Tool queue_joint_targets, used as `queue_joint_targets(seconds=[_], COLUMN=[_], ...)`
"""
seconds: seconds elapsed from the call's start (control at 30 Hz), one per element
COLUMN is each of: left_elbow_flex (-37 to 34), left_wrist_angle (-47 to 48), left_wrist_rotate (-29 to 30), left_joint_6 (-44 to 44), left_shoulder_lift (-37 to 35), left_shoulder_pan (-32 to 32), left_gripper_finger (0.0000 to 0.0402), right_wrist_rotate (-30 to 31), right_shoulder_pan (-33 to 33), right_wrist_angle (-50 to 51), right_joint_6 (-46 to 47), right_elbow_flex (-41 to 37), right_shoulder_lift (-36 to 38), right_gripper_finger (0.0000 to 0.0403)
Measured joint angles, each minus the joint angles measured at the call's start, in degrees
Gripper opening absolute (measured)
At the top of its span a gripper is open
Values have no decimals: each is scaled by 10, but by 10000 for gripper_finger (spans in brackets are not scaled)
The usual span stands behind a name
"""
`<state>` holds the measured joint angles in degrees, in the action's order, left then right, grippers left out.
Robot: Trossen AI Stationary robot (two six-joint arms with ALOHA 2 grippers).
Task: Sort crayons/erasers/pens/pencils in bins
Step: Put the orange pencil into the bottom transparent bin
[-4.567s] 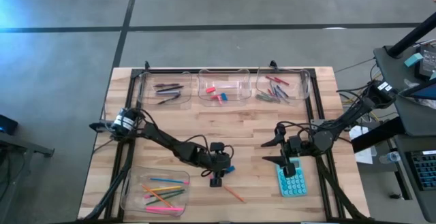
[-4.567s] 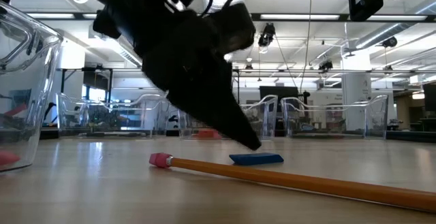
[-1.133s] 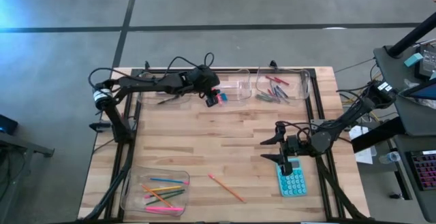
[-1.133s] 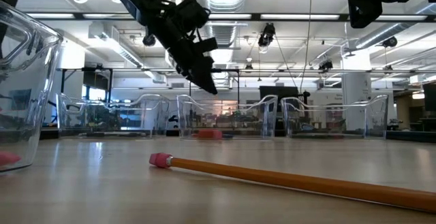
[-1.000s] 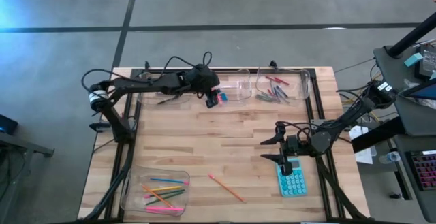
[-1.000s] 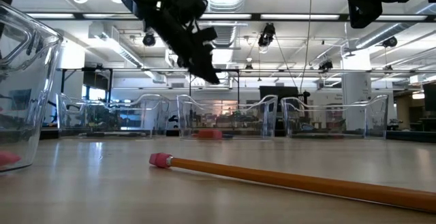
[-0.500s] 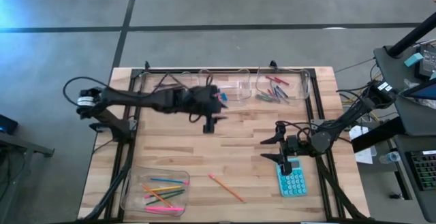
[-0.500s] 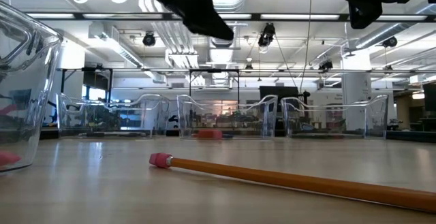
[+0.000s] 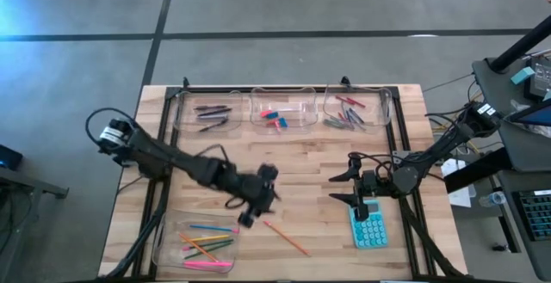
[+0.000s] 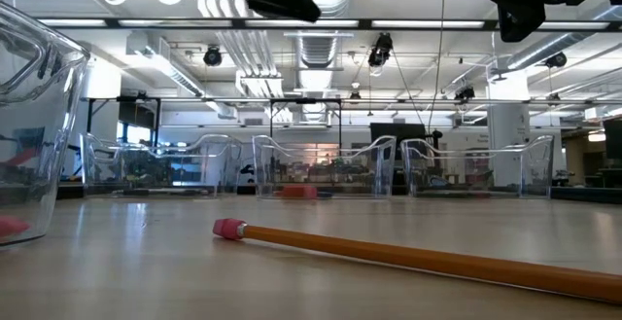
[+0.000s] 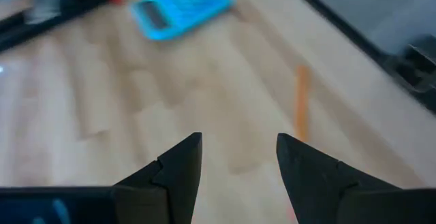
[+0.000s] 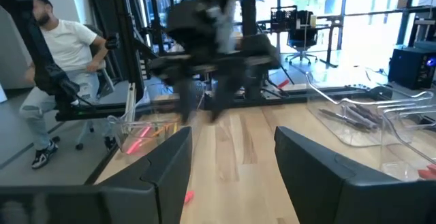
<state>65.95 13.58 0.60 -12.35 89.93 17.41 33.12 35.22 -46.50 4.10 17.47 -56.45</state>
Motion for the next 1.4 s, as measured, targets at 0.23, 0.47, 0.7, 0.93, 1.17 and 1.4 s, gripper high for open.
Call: queue_joint_targets(seconds=[0.23, 0.47, 0.7, 0.93, 1.17, 1.4], left_elbow_flex=[0, 8, 23, 21, 22, 52], left_wrist_angle=[12, 9, 23, 61, 101, 95], left_wrist_rotate=[3, 0, -5, -6, -1, 26], left_joint_6=[35, 73, 80, 79, 91, 133], left_shoulder_lift=[67, 144, 165, 145, 130, 91], left_shoulder_pan=[75, 79, 61, 66, 67, 67], left_gripper_finger=[176, 176, 176, 176, 176, 176], right_wrist_rotate=[0, 0, 0, 0, 0, 0], right_shoulder_pan=[0, 0, 0, 0, 0, 0], right_wrist_angle=[0, 0, 4, 6, 7, 8], right_joint_6=[5, 6, 11, 9, 11, 12], right_elbow_flex=[0, 0, 0, 0, 0, 0], right_shoulder_lift=[0, 0, 0, 0, 0, 0], right_gripper_finger=[199, 199, 199, 199, 199, 199])
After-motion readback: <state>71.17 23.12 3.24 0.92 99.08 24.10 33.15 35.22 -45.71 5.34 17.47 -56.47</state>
